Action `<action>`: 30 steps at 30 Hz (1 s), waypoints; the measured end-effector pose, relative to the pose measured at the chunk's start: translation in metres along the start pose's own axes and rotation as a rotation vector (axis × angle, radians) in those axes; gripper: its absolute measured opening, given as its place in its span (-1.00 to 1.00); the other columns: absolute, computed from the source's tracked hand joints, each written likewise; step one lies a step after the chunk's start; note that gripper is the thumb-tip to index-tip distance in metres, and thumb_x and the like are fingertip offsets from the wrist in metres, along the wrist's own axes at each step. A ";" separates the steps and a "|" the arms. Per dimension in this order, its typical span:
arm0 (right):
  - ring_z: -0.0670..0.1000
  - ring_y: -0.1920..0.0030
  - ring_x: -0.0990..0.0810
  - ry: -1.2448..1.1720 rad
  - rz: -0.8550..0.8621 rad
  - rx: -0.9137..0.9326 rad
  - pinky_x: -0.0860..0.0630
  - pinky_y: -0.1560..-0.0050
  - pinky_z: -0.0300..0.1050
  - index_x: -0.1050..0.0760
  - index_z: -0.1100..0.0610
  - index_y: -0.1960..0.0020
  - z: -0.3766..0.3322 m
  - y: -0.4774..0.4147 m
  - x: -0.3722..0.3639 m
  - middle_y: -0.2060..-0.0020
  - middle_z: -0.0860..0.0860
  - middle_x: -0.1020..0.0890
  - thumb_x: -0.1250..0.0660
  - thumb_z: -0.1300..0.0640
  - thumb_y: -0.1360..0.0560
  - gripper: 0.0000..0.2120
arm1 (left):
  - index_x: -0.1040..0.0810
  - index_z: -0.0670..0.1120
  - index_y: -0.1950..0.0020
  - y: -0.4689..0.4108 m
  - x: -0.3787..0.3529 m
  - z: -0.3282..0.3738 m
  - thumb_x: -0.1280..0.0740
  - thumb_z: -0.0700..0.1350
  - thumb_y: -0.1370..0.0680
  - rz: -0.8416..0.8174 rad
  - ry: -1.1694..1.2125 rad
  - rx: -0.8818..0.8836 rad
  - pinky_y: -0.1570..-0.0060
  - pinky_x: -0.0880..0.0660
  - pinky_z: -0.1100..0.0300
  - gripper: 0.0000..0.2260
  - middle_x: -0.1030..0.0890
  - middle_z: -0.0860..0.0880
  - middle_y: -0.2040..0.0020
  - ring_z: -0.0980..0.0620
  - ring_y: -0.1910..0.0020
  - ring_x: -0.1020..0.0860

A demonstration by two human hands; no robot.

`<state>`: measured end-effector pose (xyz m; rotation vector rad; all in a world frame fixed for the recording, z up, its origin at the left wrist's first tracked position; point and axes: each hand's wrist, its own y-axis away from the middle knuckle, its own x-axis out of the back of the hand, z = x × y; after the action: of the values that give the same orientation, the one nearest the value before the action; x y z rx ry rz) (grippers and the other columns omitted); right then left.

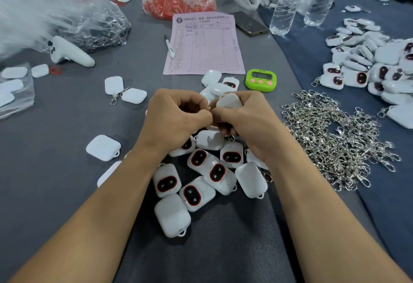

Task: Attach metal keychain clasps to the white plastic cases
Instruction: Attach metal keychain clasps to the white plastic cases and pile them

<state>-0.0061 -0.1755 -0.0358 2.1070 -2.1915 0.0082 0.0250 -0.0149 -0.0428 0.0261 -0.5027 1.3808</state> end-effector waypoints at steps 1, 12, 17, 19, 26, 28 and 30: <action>-0.02 0.45 -0.50 -0.011 0.003 -0.007 -0.39 0.50 -0.24 -0.63 0.18 0.10 -0.002 0.000 0.001 0.38 0.08 -0.62 -0.40 0.35 -0.45 -0.89 | -0.65 0.09 0.37 0.000 -0.002 0.000 -0.41 -0.04 -0.24 0.042 -0.020 -0.001 0.43 -0.42 0.31 -0.96 -0.60 0.12 0.46 0.21 0.47 -0.48; 0.04 0.44 -0.49 0.188 0.097 0.055 -0.42 0.39 -0.11 -0.63 0.12 -0.07 0.000 -0.003 0.008 0.35 0.09 -0.56 -0.33 0.33 -0.53 -0.80 | -0.64 0.15 0.26 0.003 0.002 -0.003 -0.47 -0.03 -0.35 0.034 -0.440 -0.182 0.20 -0.40 0.35 -0.93 -0.58 0.18 0.35 0.17 0.28 -0.50; 0.10 0.39 -0.48 0.281 0.143 0.109 -0.49 0.26 0.05 -0.53 0.03 -0.02 0.002 -0.004 0.008 0.35 0.25 -0.52 -0.36 0.30 -0.48 -0.79 | -0.72 0.08 0.19 0.002 0.003 -0.006 -0.46 -0.02 -0.38 0.025 -0.446 -0.250 0.16 -0.44 0.18 -0.94 -0.59 0.17 0.31 0.11 0.23 -0.50; 0.14 0.37 -0.44 0.307 0.139 0.125 -0.49 0.25 0.13 -0.55 0.03 0.02 0.001 -0.004 0.010 0.29 0.35 -0.55 -0.36 0.29 -0.48 -0.81 | -0.72 0.06 0.19 0.001 0.003 -0.008 -0.46 -0.02 -0.38 0.021 -0.453 -0.254 0.15 -0.46 0.12 -0.94 -0.61 0.13 0.30 0.08 0.23 -0.51; 0.03 0.40 -0.43 0.437 0.124 0.176 -0.51 0.30 0.01 -0.63 -0.03 0.07 0.001 0.000 0.010 0.42 0.15 -0.53 -0.37 0.24 -0.49 -0.82 | -0.71 0.05 0.22 -0.001 0.003 -0.013 -0.47 -0.04 -0.37 0.005 -0.472 -0.277 0.20 -0.42 0.14 -0.96 -0.57 0.13 0.35 0.10 0.27 -0.45; 0.04 0.39 -0.45 0.425 0.175 0.174 -0.53 0.27 0.02 -0.63 -0.03 0.05 0.001 -0.001 0.008 0.38 0.17 -0.56 -0.37 0.24 -0.49 -0.82 | -0.72 0.05 0.21 -0.002 0.004 -0.014 -0.47 -0.03 -0.37 -0.006 -0.462 -0.268 0.21 -0.42 0.16 -0.95 -0.57 0.14 0.35 0.10 0.27 -0.44; 0.09 0.37 -0.44 0.363 0.222 0.164 -0.53 0.26 0.07 -0.63 -0.03 0.04 0.000 -0.002 0.009 0.33 0.23 -0.58 -0.36 0.26 -0.49 -0.80 | -0.71 0.06 0.20 -0.002 0.005 -0.015 -0.49 -0.03 -0.36 -0.027 -0.443 -0.259 0.21 -0.39 0.22 -0.95 -0.55 0.21 0.34 0.14 0.28 -0.45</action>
<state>-0.0042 -0.1847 -0.0358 1.7465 -2.2413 0.5583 0.0325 -0.0063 -0.0535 0.1298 -1.0449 1.2752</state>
